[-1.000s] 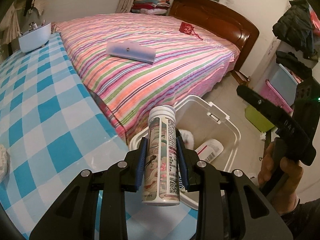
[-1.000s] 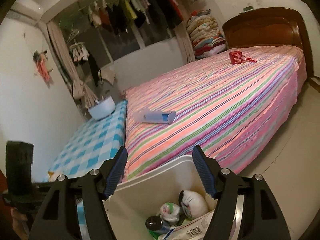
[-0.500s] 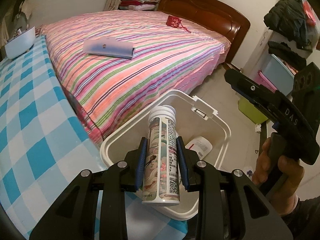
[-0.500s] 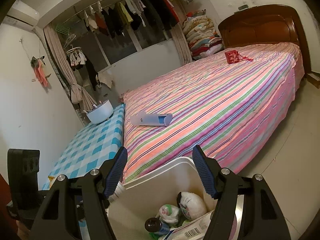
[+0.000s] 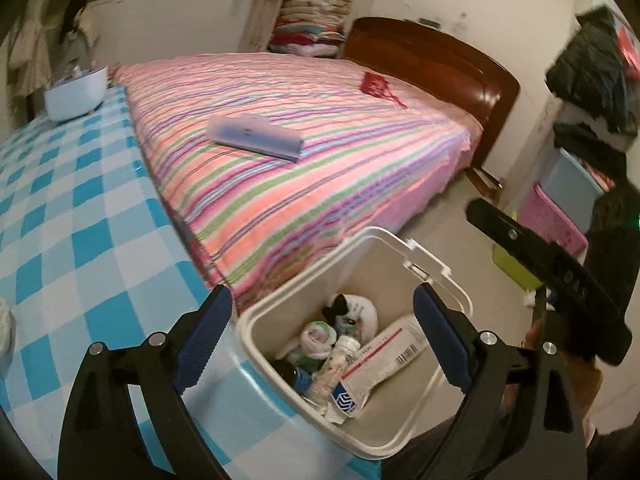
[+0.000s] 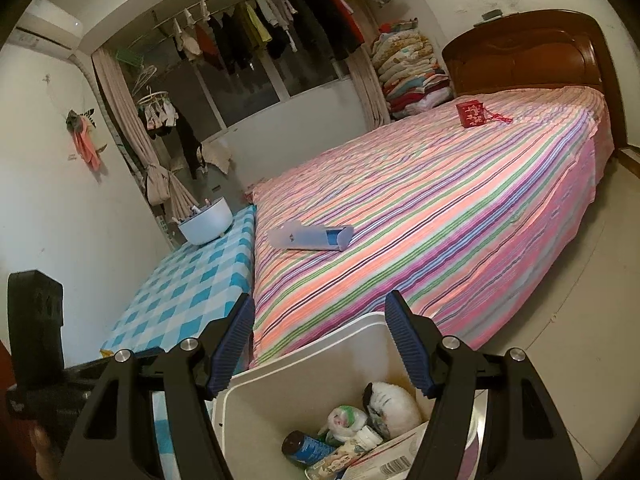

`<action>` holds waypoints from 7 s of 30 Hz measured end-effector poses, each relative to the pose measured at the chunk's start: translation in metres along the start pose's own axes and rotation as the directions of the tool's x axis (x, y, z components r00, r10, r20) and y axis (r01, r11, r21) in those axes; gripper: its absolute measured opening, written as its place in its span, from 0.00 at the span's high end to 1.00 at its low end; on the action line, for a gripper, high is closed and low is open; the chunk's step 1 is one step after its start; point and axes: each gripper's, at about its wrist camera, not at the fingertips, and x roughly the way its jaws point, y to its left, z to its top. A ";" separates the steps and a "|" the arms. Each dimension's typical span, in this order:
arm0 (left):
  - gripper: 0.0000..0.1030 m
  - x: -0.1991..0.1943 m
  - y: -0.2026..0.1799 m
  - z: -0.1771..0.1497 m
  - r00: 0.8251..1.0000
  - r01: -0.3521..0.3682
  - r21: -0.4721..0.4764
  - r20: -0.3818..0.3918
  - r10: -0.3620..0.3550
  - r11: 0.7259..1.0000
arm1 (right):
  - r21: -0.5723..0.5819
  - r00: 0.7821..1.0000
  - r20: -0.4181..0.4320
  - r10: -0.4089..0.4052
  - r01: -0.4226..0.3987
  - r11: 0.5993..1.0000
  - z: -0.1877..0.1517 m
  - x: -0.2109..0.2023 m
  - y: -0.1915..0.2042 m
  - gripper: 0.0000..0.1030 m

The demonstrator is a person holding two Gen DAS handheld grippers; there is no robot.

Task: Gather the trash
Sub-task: 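Open the left gripper to drop the pill tube into the bin, then move both tools back to the lace cap and yellow wrapper, then grasp the white lace cap with the right gripper while the left gripper grasps the yellow wrapper, then carry the lace cap and wrapper over the white bin, then open the right gripper to drop the lace cap while the left gripper drops the wrapper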

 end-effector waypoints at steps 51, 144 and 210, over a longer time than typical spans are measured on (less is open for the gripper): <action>0.12 -0.152 0.349 -0.062 0.827 -0.467 -0.644 -0.076 0.557 0.606 | -0.137 0.922 -0.267 0.282 -0.326 0.935 -0.060 0.083 0.179 0.36; 0.72 -0.041 0.180 -0.023 0.898 -0.440 -0.251 -0.145 0.416 0.862 | -0.294 0.880 -0.418 0.224 -0.364 0.884 -0.044 0.122 0.174 0.57; 0.54 0.057 -0.033 -0.001 0.966 -0.209 0.123 -0.128 0.225 0.970 | 0.006 0.995 0.099 0.004 -0.005 1.000 0.002 -0.008 -0.001 0.32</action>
